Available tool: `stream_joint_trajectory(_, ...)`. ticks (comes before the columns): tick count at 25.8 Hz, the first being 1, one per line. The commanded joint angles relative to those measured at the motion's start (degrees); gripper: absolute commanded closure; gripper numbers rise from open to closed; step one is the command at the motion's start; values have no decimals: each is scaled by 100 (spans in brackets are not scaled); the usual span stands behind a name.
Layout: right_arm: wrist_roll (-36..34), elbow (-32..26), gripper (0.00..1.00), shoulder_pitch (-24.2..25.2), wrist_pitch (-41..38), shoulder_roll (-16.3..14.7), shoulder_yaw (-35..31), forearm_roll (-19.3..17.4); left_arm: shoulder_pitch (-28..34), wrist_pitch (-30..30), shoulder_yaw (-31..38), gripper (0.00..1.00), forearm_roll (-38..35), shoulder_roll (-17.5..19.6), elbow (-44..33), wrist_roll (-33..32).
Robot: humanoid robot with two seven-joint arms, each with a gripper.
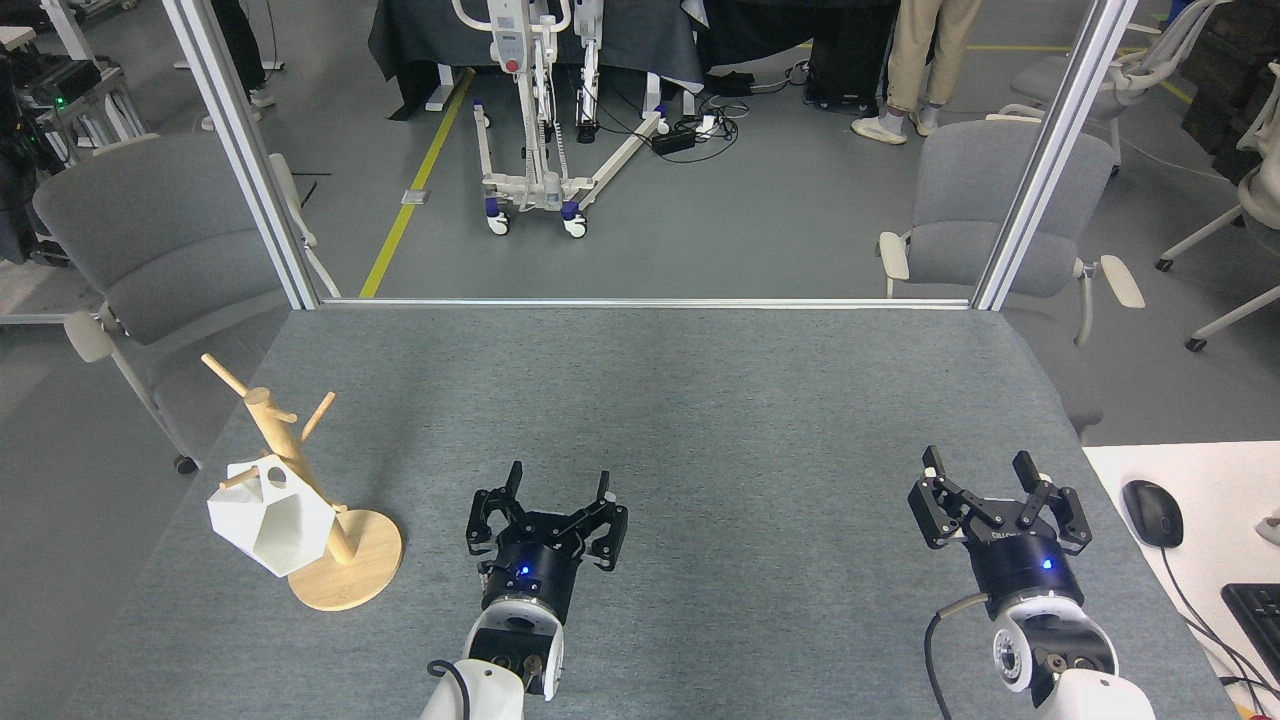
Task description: Hang cup on storage rack
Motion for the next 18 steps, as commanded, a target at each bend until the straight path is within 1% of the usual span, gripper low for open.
stream_joint_trajectory(1,31,11,1,-115,103,-2,-17,11,568,-3,-25,2,1,16,-737,2)
stream_joint_trajectory(3,13,-6,1,-115,138,33,-17,2,788,-3,-43,1,1,24,-974,11)
stream_joint_trajectory(5,-13,3,1,-107,138,86,-26,-15,876,-20,-34,1,1,24,-1132,-7)
stream_joint_trajectory(10,-30,3,1,-63,85,244,36,-42,771,-64,28,1,1,-19,-1291,-103)
stream_joint_trajectory(14,-48,-103,1,113,68,543,44,-42,727,-55,19,1,9,-11,-1361,-103)
stream_joint_trajectory(18,-39,-270,1,201,76,587,18,-42,612,-55,1,1,27,-11,-1326,-112)
